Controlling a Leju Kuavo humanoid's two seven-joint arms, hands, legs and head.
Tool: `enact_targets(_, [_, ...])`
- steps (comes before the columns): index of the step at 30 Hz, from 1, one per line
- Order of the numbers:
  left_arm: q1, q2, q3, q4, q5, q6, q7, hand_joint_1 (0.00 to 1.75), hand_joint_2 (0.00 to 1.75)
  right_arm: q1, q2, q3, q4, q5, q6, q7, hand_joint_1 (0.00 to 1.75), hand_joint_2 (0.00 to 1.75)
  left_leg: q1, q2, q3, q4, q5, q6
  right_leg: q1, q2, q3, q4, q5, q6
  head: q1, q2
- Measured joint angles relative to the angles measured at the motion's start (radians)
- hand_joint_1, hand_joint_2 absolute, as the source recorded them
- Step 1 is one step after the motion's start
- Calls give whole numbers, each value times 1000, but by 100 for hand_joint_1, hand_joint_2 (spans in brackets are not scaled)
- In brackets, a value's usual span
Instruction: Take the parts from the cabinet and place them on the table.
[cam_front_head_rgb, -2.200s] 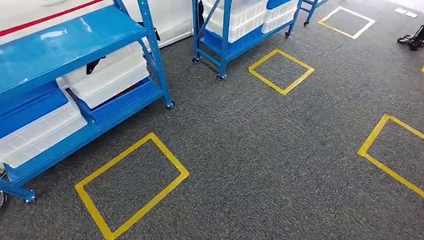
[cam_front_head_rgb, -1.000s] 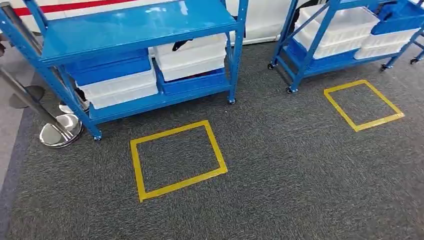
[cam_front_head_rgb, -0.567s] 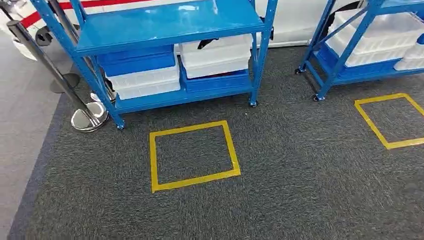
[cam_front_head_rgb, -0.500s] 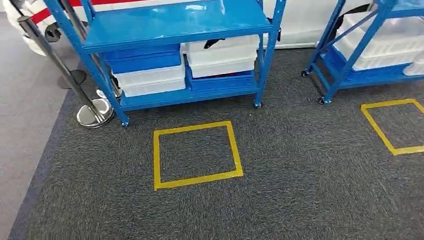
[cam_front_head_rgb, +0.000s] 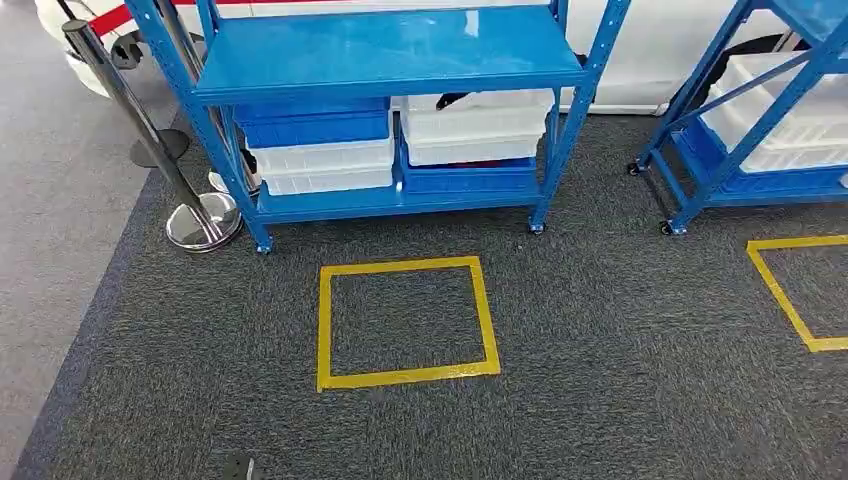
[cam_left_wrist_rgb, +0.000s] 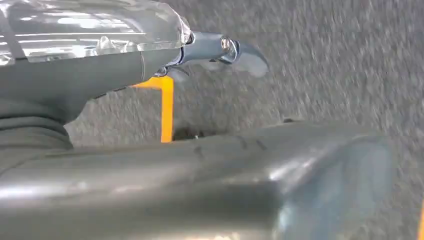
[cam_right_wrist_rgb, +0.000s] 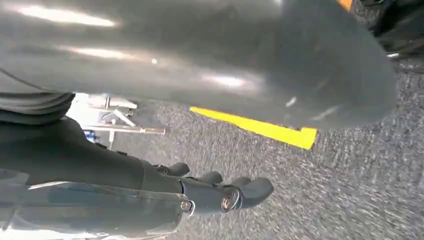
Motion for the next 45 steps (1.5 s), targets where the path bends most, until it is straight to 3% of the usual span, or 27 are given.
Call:
enact_targets(2, [6, -3, 0, -1, 1, 0, 0, 0, 0, 7, -2, 0, 0, 4, 1, 0, 0, 0, 6, -12, 43, 0, -34, -6, -3, 0, -39, -39, -47, 8, 0, 0])
enact_targets(3, [8, -3, 0, -1, 1, -1, 0, 0, 0, 11, -4, 0, 0, 5, 2, 0, 0, 0, 9, -16, 66, 0, -52, -11, -4, -1, -40, -90, -33, 11, 0, 0])
enact_targets(4, [10, -3, 0, -1, 1, 0, -1, 0, 0, 14, -5, 0, 0, 8, 3, 0, 0, 0, 13, -17, 87, 0, -73, -16, -6, -1, -38, -156, 30, 14, 0, 0])
enact_targets(6, [16, -3, 0, -1, 1, 1, -1, 0, 0, 23, -6, 0, 4, 10, 6, 0, 0, 0, 10, -19, 124, 8, -119, -29, -7, -10, -39, -258, 279, 9, 0, 0])
enact_targets(8, [15, -4, 0, -1, 1, 1, -3, 0, 0, 20, -6, 0, 4, 12, 10, 0, 0, 0, 5, -18, 174, -21, -141, -46, 1, -7, -25, -228, 239, -13, -2, 0])
enact_targets(9, [8, -4, 0, -1, 1, 2, -3, 0, 0, 17, -6, 0, 4, 13, 10, -1, 0, 0, 6, -20, 171, 0, -118, -51, -1, -8, -10, -231, 218, -23, -1, 0])
enact_targets(12, [-8, -4, 0, -3, 0, 3, -6, 0, 0, 9, -6, 0, 4, 19, 10, -3, 0, 0, 10, -7, 14, 266, -19, -61, -2, -6, 49, -252, 179, -48, -3, 0])
enact_targets(14, [-4, -4, 0, -3, 0, 3, -6, 0, 0, 6, -7, 0, 4, 22, 10, -5, 0, 0, 10, -3, -102, 363, -101, -64, -1, -1, 101, -264, 143, -53, -2, 0])
enact_targets(16, [8, -5, 0, -3, 1, 3, -5, 0, 0, 8, -8, -1, 4, 23, 10, -4, 0, 0, 10, -2, -173, 356, -218, -62, 0, 6, 155, -272, 108, -53, -2, 0])
enact_targets(17, [13, -4, 0, -3, 1, 3, -5, 0, 0, 9, -8, -1, 4, 23, 10, -4, 0, 0, 10, -2, -202, 326, -249, -63, 0, 9, 185, -275, 87, -51, -2, 0])
enact_targets(18, [15, -4, 0, -3, 0, 3, -5, 0, 0, 9, -8, -1, 4, 25, 10, -4, 0, 0, 9, -1, -223, 282, -238, -58, 1, 10, 210, -277, 68, -50, -2, 0])
enact_targets(19, [19, -4, 0, -3, 0, 3, -5, 0, 0, 12, -8, -1, 4, 25, 10, -3, 0, 0, 4, 0, -243, 219, -154, -45, 3, 9, 237, -278, 46, -48, -2, 0])
enact_targets(21, [32, 3, 0, 0, 0, 4, -2, 0, 0, 20, -1, -1, 11, 25, 11, -2, 0, 0, -14, 10, -280, 93, 146, -13, 5, 9, 270, -271, 9, -44, -2, 0])
enact_targets(22, [35, 4, 0, -1, -1, 3, 1, 0, 0, 13, -4, -1, 10, 25, 11, -2, 0, 0, -18, 0, -267, 83, 170, -16, 6, 20, 284, -280, -11, -33, -5, 0])
enact_targets(24, [28, 1, 0, -2, -4, 5, 2, 0, 0, 12, -5, -1, 7, 24, 12, -2, 0, 0, -17, -3, -236, 79, 141, -7, 8, 17, 324, -277, 0, -17, -5, 0])
enact_targets(25, [17, 1, 0, -2, -7, 4, 2, 0, 0, 4, -5, -1, 6, 23, 11, -2, 0, 0, -16, -8, -211, 73, 136, 1, 8, 17, 308, -236, 30, -7, -5, 0])
enact_targets(27, [8, 1, 0, -3, -7, 4, 6, 0, 0, -1, -8, -3, 5, 15, 11, -2, 0, 0, -12, -6, -171, 54, 119, 9, 5, 14, 208, -66, 92, -5, -5, 0])
enact_targets(28, [6, 0, 0, -3, -7, 5, 9, 0, 0, -5, -8, -5, 5, 11, 11, -6, 0, 0, -12, -6, -155, 51, 106, 12, 4, 14, 160, -14, 75, -5, -4, 0])
enact_targets(32, [12, -4, 0, -3, -7, 5, 22, 0, 0, 2, -9, -13, 5, 7, 13, -8, 0, 0, -12, -20, -74, 43, 45, 14, 5, 11, 49, -17, -150, 3, -4, 0])
enact_targets(33, [12, -5, 0, -3, -8, 7, 26, 0, 0, 5, -9, -15, 5, 7, 13, -9, 0, 0, -12, -25, -52, 43, 28, 13, 5, 11, 39, -59, -151, 1, -4, 0])
enact_targets(34, [12, -5, 0, -3, -8, 11, 34, 0, 0, 8, -9, -17, 5, 7, 13, -10, 0, 0, -12, -26, -31, 43, 11, 10, 6, 11, 32, -113, -97, -2, -4, 0])
enact_targets(35, [12, -5, 0, -3, -8, 14, 41, 0, 0, 14, -9, -18, 6, 7, 14, -11, 0, 0, -12, -25, -13, 43, -6, 5, 9, 11, 26, -175, 18, -10, -3, 0])
enact_targets(36, [17, -5, 0, -3, -7, 16, 42, 0, 0, 24, -9, -21, 8, 8, 15, -11, 0, 0, -15, -25, -5, 51, -24, 1, 13, 12, 8, -249, 190, -18, -4, -1])
enact_targets(38, [16, -5, 0, -3, -7, 15, 46, 0, 0, 14, -9, -24, 8, 10, 16, -10, 0, 0, -20, -30, 1, 54, -58, -10, 18, 15, 9, -247, 221, -25, -5, 0])
enact_targets(41, [11, -4, 0, -3, -6, 14, 45, 0, 0, 11, 0, -24, 8, 11, 18, -9, 0, 0, -20, -25, -4, 105, -35, -22, 10, 10, 40, -266, 205, -43, -4, 0])
enact_targets(43, [6, -4, 0, -3, -6, 12, 45, 0, 0, 11, -2, -26, 8, 11, 18, -6, 0, 0, -16, -9, -71, 224, -46, -37, 9, 10, 59, -275, 193, -54, -4, 0])
enact_targets(45, [6, -4, 0, -3, -6, 9, 48, 0, 0, 4, -2, -26, 8, 11, 18, -4, 0, 0, -7, -5, -148, 329, -138, -47, 9, 10, 73, -275, 177, -55, -5, 0])
